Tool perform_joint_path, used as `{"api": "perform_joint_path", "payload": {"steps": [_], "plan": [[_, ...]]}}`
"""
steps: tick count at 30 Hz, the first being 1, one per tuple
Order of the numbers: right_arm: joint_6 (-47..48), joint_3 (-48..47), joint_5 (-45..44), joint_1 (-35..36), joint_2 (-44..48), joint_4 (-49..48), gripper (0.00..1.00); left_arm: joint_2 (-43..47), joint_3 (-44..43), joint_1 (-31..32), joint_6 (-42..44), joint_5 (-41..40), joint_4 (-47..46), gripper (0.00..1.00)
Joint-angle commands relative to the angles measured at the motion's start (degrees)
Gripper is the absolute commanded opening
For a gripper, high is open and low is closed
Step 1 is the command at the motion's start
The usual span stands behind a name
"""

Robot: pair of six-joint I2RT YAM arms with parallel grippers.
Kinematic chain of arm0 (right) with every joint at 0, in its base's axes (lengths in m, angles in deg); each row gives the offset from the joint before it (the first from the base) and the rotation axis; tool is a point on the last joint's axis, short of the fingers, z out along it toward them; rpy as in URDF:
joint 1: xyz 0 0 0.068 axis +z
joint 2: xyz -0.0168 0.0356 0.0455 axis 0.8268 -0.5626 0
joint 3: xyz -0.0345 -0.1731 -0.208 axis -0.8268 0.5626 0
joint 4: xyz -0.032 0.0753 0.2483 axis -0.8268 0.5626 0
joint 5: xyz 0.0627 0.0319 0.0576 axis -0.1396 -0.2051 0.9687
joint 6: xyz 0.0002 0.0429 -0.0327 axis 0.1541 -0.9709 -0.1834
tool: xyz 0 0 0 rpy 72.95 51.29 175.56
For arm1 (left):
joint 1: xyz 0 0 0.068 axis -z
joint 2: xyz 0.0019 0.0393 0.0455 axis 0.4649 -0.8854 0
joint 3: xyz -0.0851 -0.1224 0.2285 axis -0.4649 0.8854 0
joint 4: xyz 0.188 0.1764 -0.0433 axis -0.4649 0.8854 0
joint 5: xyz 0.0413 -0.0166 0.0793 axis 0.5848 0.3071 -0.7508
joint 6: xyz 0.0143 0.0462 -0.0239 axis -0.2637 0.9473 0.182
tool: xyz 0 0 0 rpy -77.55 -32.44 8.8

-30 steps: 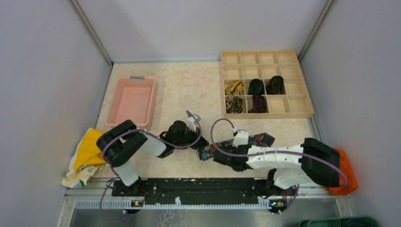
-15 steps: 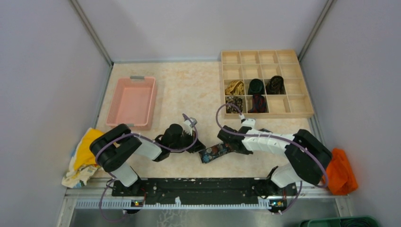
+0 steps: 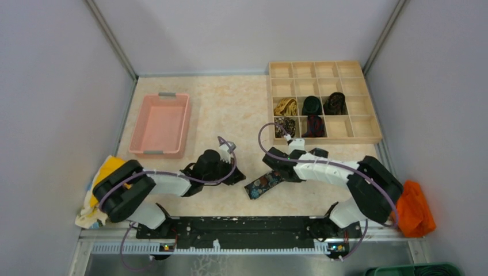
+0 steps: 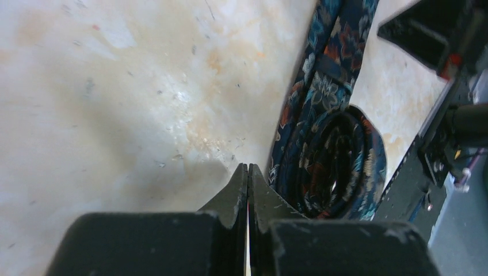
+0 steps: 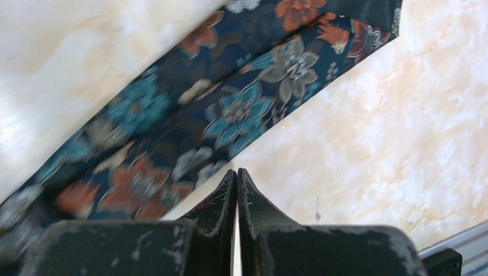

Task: Roll the ties
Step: Roll the tie at the center of the board.

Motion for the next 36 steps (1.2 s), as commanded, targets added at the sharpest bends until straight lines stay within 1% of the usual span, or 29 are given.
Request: {"api": "perform_joint_path", "payload": {"steps": [1, 4, 5, 7, 9, 11, 12, 13, 14, 15, 16, 17, 19, 22, 23, 24, 25, 29, 36], "plan": [[-0.9, -1.5, -3.3, 8.6, 12.8, 3.7, 0.00, 11.6, -1.6, 0.3, -1.7, -12.6, 15.8, 0.00], [0.9, -3.8, -4.5, 16.1, 19.0, 4.8, 0.02, 25.2, -1.6, 0.4, -6.8, -25.6, 27.7, 0.00], [0.9, -4.6, -4.8, 18.5, 20.0, 4.9, 0.03, 30.4, -1.6, 0.4, -8.8, -31.3, 32.2, 0.00], [0.9, -6.2, -5.3, 23.2, 20.2, 5.4, 0.04, 41.4, -2.6, 0.7, -12.8, -39.9, 44.5, 0.00], [0.2, -8.4, -7.1, 28.2, 17.9, 6.8, 0.04, 51.6, -4.3, 0.9, -14.6, -46.6, 53.0, 0.00], [-0.5, -11.6, -9.3, 32.8, 13.1, 8.7, 0.04, 59.2, -6.9, 1.0, -15.1, -51.5, 59.6, 0.00], [-0.5, -13.5, -10.6, 35.6, 9.9, 9.7, 0.07, 62.8, -8.3, 1.0, -15.2, -53.5, 62.4, 0.00], [-0.8, -15.9, -11.4, 37.4, 6.4, 11.2, 0.12, 64.6, -9.8, 0.9, -15.5, -55.3, 65.0, 0.00], [-2.2, -18.4, -12.7, 38.7, 2.2, 13.7, 0.19, 66.1, -11.4, 1.0, -15.6, -57.0, 67.1, 0.00], [-3.5, -22.6, -13.5, 39.7, -1.7, 16.3, 0.24, 66.8, -12.9, 1.0, -15.5, -58.2, 68.9, 0.00], [-5.1, -25.7, -14.5, 40.5, -7.1, 18.9, 0.32, 67.1, -14.6, 0.9, -15.5, -59.2, 70.6, 0.00], [-5.1, -28.2, -15.0, 41.4, -10.7, 20.5, 0.37, 67.1, -16.1, 0.9, -15.2, -59.9, 72.1, 0.00], [-6.4, -33.3, -15.9, 42.2, -16.5, 23.6, 0.55, 66.5, -18.9, 0.9, -14.6, -60.7, 74.3, 0.00], [-6.6, -37.2, -15.5, 42.3, -21.9, 24.6, 0.66, 66.0, -19.7, 0.9, -14.2, -60.0, 74.9, 0.00], [-6.7, -37.6, -15.3, 42.3, -22.7, 23.9, 0.67, 66.1, -19.5, 1.0, -14.2, -59.5, 74.6, 0.00], [-6.3, -37.5, -14.9, 42.3, -23.2, 22.7, 0.70, 66.3, -19.1, 0.9, -14.0, -59.0, 74.1, 0.00], [-5.4, -37.0, -14.4, 42.1, -23.3, 20.9, 0.71, 66.5, -18.7, 0.9, -13.8, -58.8, 73.7, 0.00], [-3.5, -33.6, -11.4, 40.2, -23.2, 15.3, 0.72, 67.7, -17.9, 0.9, -13.6, -58.5, 73.6, 0.00], [-1.2, -26.3, -9.4, 36.4, -21.8, 8.6, 0.72, 68.8, -16.7, 0.9, -12.0, -58.1, 71.7, 0.00]]}}
